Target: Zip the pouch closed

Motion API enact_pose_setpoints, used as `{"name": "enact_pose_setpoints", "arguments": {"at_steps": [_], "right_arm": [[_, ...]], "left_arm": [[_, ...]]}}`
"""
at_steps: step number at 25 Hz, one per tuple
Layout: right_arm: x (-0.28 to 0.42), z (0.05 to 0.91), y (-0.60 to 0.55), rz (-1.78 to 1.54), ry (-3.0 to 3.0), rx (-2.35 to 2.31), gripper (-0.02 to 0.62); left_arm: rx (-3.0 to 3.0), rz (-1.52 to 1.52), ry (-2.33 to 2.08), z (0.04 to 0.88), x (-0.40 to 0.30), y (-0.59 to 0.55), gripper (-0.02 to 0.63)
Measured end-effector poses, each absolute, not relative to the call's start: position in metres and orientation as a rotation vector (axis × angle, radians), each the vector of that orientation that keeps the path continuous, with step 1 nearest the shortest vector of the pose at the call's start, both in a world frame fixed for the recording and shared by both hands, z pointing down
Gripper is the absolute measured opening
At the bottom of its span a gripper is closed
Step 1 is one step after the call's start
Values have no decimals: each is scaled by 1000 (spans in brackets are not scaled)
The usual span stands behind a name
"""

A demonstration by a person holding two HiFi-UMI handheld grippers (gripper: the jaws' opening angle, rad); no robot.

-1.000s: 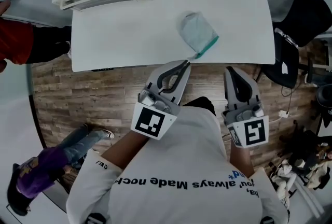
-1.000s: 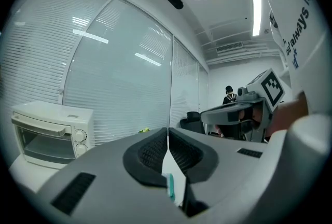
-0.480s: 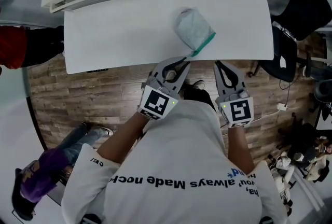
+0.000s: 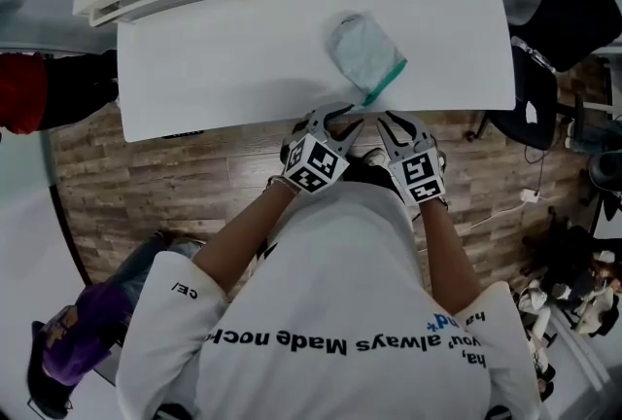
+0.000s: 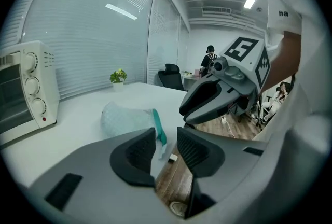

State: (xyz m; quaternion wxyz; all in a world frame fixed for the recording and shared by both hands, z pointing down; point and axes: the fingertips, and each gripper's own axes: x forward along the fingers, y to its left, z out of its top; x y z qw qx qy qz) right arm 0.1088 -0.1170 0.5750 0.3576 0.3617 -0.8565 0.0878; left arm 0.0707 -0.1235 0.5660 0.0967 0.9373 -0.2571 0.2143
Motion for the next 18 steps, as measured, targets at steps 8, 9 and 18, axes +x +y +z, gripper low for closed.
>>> {"name": "enact_pose_setpoints", "arguments": {"at_steps": [8, 9, 18], "right_arm": [[102, 628, -118, 248, -2147, 837, 101], [101, 633, -119, 251, -2137, 825, 103], [98, 665, -125, 300, -2085, 788, 104]], "left_arm": [[2734, 792, -736, 616, 74, -131, 124], [2730, 804, -728, 620, 75, -132, 124], [2730, 909, -653, 642, 85, -132, 126]]}}
